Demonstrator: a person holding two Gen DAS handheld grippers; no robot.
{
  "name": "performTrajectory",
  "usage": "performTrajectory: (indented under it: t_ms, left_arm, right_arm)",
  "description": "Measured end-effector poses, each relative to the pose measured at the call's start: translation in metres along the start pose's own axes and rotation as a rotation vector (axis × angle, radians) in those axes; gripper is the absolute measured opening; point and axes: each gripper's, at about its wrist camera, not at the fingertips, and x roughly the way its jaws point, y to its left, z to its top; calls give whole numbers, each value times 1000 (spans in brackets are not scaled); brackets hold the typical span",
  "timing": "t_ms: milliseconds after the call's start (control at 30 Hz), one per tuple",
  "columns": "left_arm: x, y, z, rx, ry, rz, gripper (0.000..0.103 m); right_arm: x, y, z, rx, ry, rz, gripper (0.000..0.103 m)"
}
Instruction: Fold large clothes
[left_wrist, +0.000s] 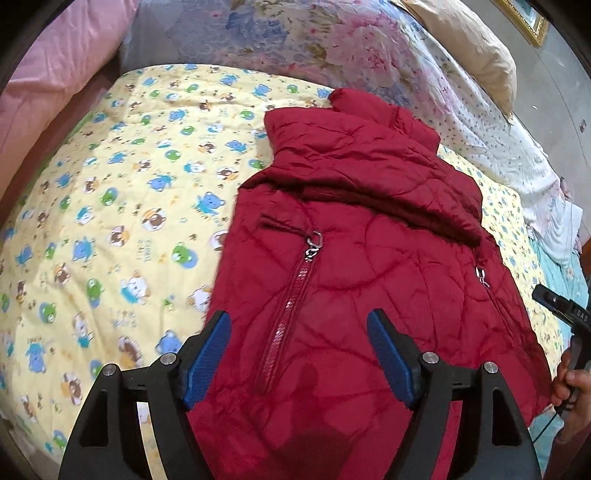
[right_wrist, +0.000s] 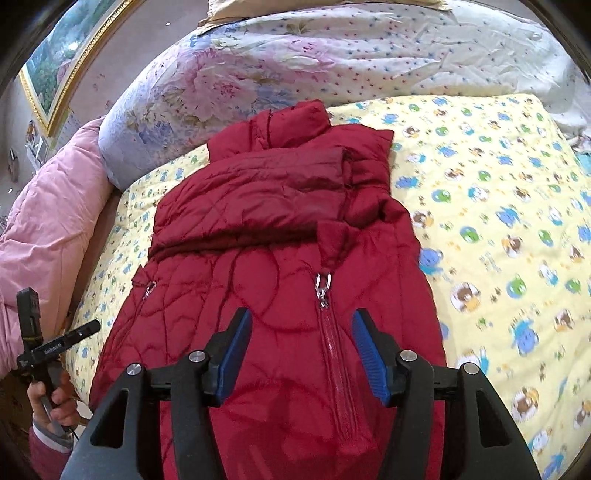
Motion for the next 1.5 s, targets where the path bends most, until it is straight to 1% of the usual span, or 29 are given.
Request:
performTrajectory:
  t_ms: [200, 300, 467, 600, 700, 867, 967, 1067, 1167, 1367, 1500]
  left_arm:
    - [-7, 5, -10, -8, 18, 7, 76]
    - [-3, 5, -10, -13, 33, 5, 76]
    - [-4, 13, -20, -19, 52, 15, 76]
    - [-4, 18, -25, -28, 56, 12, 77]
    - [-4, 23, -29, -32, 54, 9, 78]
    - [-5, 34, -38, -65, 55, -19, 80]
    - [-3, 40, -42, -76, 71, -35, 80]
    - [0, 44, -45, -85, 88, -59, 81]
    - [4, 46, -48, -89, 101, -80, 81]
    - [12, 49, -57, -94, 123, -82, 82]
    - [15, 51, -63, -110, 129, -92, 83]
  right_arm:
    - [-12, -3, -19, 11, 7, -8, 59]
    - [-17, -7, -29, 17, 11, -24, 60]
    - [-27, -20, -42, 46, 20, -54, 61]
    - [-38, -34, -53, 81, 7, -72, 65]
    - [-42, -44, -60, 97, 14, -105, 66]
    - [-46, -56, -72, 141, 36, -109, 67]
    - [-48, -58, -79, 149, 51, -93, 67]
    - [-50, -58, -87, 172, 69, -44, 67]
    - [-52, -55, -92, 168, 88, -37, 67]
    - [-53, -60, -102, 213, 111, -15, 67]
    - [-51, -65, -109, 258, 112, 35, 67]
